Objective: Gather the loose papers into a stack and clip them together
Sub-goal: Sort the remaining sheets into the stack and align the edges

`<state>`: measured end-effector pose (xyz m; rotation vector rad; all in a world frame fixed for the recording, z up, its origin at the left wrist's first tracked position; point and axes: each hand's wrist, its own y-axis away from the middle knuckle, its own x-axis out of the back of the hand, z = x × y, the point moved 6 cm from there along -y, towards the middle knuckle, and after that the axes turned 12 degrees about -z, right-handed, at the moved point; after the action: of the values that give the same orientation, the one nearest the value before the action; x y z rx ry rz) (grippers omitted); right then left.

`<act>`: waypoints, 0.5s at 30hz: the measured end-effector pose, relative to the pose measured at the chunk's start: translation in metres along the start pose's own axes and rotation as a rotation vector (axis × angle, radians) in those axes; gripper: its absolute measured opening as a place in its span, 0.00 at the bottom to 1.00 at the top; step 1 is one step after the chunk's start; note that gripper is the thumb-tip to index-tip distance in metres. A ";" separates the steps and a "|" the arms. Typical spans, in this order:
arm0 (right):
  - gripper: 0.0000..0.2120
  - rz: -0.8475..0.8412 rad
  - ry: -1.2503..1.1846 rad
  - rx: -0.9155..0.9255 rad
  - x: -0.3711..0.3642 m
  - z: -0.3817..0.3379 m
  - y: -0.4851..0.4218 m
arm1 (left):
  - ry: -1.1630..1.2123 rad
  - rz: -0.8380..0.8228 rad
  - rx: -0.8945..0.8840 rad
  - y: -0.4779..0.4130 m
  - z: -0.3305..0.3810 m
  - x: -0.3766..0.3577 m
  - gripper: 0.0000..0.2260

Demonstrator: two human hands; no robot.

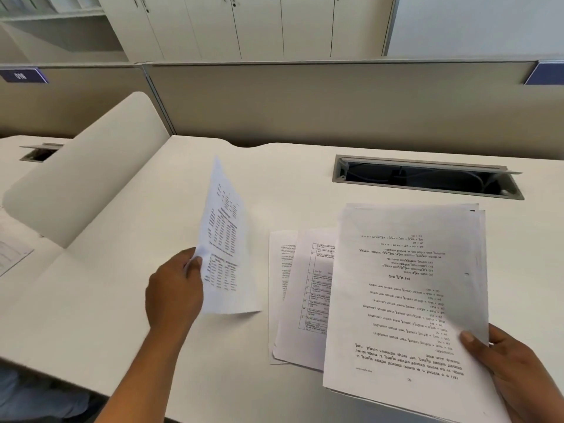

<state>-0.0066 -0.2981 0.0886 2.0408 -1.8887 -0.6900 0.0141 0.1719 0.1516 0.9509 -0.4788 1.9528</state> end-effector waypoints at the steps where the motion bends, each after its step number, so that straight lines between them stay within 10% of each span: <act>1: 0.09 -0.013 -0.003 0.001 -0.002 0.000 -0.001 | 0.010 0.017 -0.032 0.003 0.006 0.006 0.13; 15: 0.08 0.011 0.029 0.058 -0.023 0.006 -0.014 | 0.894 -0.361 -0.535 0.083 0.152 0.020 0.13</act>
<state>0.0018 -0.2729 0.0799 2.0625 -1.9239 -0.6059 0.0037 0.0411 0.2656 -0.1947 -0.2473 1.5836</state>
